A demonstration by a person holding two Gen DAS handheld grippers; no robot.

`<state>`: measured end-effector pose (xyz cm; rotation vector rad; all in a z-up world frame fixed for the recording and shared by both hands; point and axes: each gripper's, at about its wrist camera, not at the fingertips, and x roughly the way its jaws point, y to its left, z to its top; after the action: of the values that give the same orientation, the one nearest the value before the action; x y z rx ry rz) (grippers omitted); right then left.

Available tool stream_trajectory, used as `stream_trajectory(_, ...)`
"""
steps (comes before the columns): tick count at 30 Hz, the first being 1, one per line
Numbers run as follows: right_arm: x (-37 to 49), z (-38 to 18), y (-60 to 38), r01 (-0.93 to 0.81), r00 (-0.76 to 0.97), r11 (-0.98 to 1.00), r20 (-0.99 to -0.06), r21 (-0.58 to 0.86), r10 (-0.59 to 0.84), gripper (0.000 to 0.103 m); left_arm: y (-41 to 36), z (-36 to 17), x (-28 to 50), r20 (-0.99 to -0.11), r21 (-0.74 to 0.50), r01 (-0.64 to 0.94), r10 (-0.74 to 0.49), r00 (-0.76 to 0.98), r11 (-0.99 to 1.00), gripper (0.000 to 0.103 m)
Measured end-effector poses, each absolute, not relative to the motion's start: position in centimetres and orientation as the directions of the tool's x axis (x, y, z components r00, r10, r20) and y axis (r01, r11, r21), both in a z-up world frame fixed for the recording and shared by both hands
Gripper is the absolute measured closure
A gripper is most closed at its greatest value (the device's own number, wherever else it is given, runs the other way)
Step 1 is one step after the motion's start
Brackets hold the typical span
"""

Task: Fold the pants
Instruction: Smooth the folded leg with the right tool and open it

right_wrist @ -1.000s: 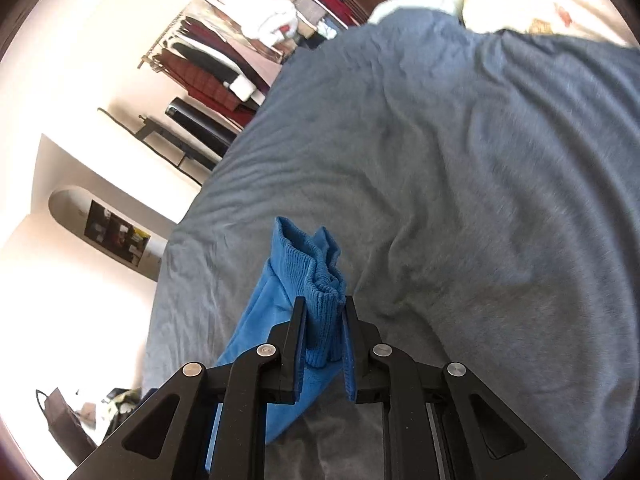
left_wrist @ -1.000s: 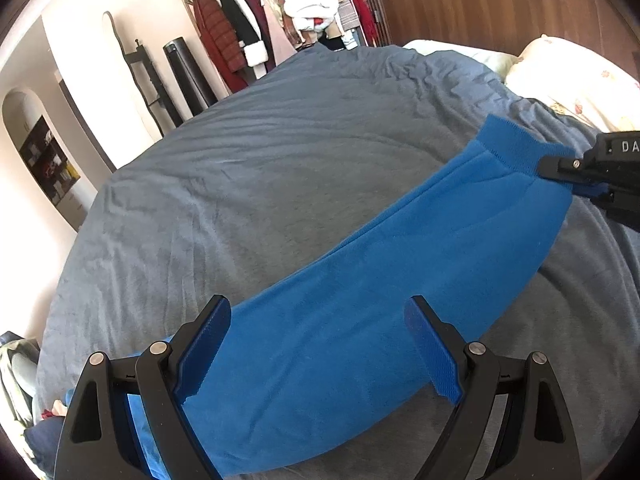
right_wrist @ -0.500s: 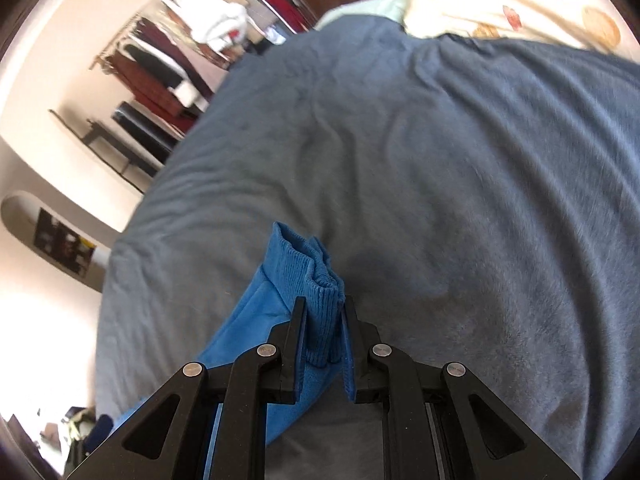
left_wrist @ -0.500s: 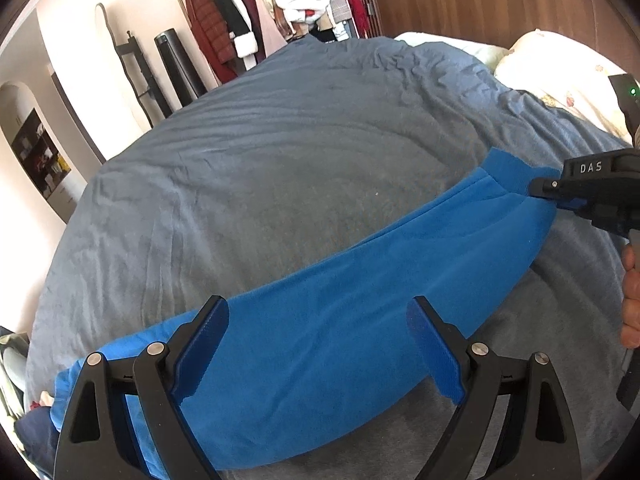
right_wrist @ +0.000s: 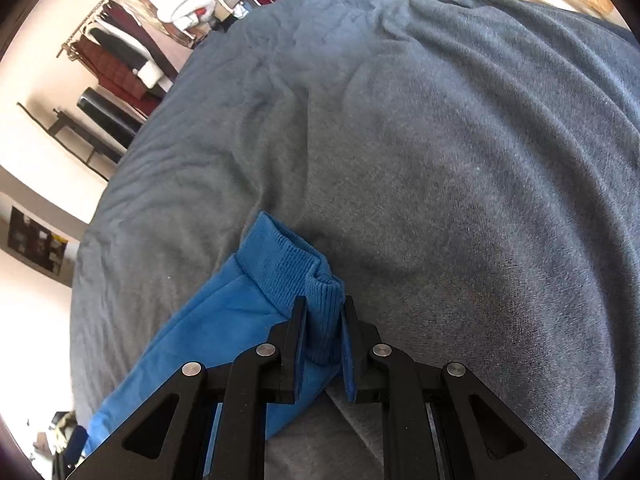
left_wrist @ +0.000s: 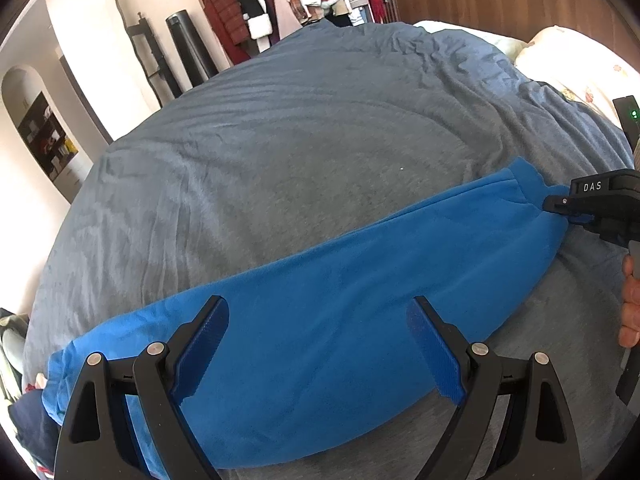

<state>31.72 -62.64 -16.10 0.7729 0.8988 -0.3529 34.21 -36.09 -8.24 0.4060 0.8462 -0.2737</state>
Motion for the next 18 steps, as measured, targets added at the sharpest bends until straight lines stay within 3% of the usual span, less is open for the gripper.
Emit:
stream_trajectory(9,32.5,-15.5,-62.2,0.601,0.531,0.713,-0.847,0.362,-0.017,0.084,-35.0,-7.5,34.0,-0.767,0.22,0.372,-0.075,0.637,0.902,0.012)
stream_trajectory(11,32.4,-15.2,-62.2,0.61,0.517,0.72,-0.855,0.331,-0.044,0.068,-34.8,-7.0,33.8,-0.761,0.219,0.372,-0.081,0.644,0.902,0.012)
stream_trajectory(18,30.6,-11.8,-61.6,0.612,0.547,0.735,-0.828,0.293,-0.125,0.067,-33.4,-5.6,33.1,-0.754,0.181,0.364,-0.109,0.648,0.914,0.012)
